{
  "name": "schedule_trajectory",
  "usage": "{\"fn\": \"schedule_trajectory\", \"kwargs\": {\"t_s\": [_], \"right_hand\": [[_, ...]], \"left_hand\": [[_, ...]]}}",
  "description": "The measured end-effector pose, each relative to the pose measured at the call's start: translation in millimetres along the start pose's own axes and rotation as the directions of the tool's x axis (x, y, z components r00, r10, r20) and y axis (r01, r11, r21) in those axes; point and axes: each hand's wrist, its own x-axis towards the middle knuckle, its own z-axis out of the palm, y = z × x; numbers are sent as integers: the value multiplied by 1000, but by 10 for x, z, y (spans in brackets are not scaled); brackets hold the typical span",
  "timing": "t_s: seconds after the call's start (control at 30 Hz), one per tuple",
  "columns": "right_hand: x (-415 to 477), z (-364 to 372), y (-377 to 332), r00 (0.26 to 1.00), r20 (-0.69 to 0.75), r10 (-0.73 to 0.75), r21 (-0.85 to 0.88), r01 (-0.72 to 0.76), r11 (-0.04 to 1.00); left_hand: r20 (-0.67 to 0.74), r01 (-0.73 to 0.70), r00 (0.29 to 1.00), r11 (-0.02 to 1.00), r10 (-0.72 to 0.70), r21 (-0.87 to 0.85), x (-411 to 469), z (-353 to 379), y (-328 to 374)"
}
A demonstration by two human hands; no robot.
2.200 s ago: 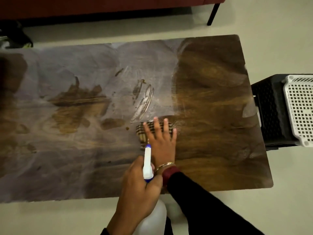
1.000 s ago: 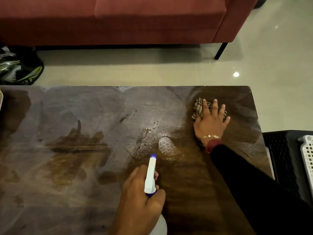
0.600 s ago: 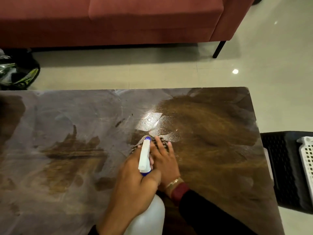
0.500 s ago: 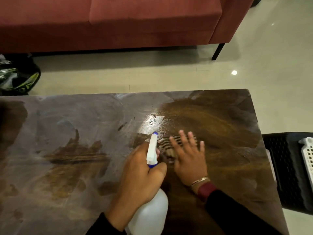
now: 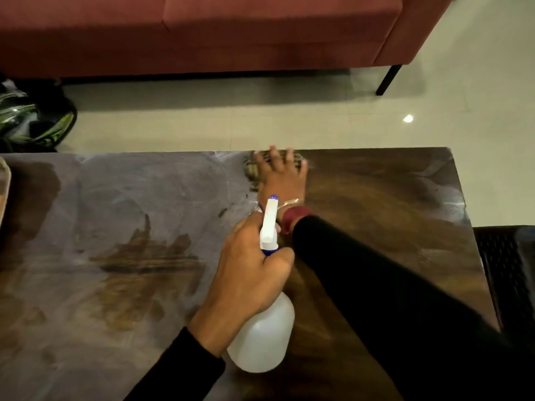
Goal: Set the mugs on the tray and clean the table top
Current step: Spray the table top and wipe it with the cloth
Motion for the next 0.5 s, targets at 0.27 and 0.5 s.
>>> {"fn": "schedule_trajectory", "kwargs": {"t_s": [0.27, 0.5], "right_hand": [[-1202, 191, 125, 926, -32, -376, 146, 376, 915], [7, -174, 602, 969, -33, 246, 49, -245, 968]], "left_hand": [[-21, 6, 1000, 1000, -6, 21, 12, -166, -95], [-81, 57, 995, 997, -61, -50, -145, -335, -431]]}}
